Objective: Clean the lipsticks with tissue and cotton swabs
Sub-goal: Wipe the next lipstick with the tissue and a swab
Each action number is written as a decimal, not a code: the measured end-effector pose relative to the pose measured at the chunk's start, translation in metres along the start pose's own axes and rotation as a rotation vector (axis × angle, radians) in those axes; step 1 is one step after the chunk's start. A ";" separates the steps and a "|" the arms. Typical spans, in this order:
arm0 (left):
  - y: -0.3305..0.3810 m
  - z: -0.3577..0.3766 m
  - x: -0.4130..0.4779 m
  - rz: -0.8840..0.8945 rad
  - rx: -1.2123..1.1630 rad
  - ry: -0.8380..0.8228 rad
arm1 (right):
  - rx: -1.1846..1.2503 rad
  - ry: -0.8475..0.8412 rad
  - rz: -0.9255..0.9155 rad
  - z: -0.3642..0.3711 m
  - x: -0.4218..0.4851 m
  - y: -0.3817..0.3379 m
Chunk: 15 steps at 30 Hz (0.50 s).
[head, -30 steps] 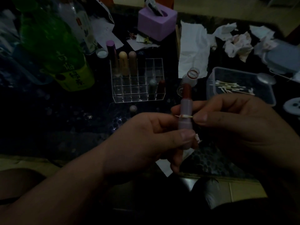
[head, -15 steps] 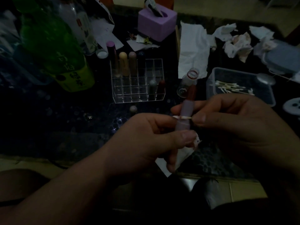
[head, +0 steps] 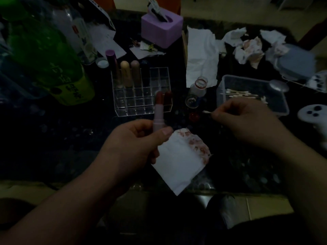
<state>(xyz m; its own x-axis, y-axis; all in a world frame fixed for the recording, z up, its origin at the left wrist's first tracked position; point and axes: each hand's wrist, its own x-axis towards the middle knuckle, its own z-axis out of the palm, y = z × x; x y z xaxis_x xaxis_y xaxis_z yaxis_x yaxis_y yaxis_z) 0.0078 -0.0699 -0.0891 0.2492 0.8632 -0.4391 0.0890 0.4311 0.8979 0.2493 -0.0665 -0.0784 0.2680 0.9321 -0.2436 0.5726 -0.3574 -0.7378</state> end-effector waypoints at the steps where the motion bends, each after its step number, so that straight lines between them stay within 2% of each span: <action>1: 0.002 -0.001 0.001 0.003 0.002 0.019 | -0.081 0.011 -0.015 0.006 0.005 0.003; 8: 0.009 -0.008 0.007 0.066 0.022 0.137 | -0.175 0.089 0.029 0.044 0.036 0.024; 15: 0.009 -0.018 0.010 0.047 0.018 0.129 | -0.206 0.066 0.027 0.049 0.040 0.028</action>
<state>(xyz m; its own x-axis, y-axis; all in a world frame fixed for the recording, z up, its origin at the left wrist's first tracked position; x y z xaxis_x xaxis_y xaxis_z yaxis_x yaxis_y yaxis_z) -0.0060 -0.0527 -0.0864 0.1277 0.9096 -0.3953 0.0978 0.3851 0.9177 0.2387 -0.0362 -0.1398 0.3312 0.9188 -0.2147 0.7092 -0.3925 -0.5856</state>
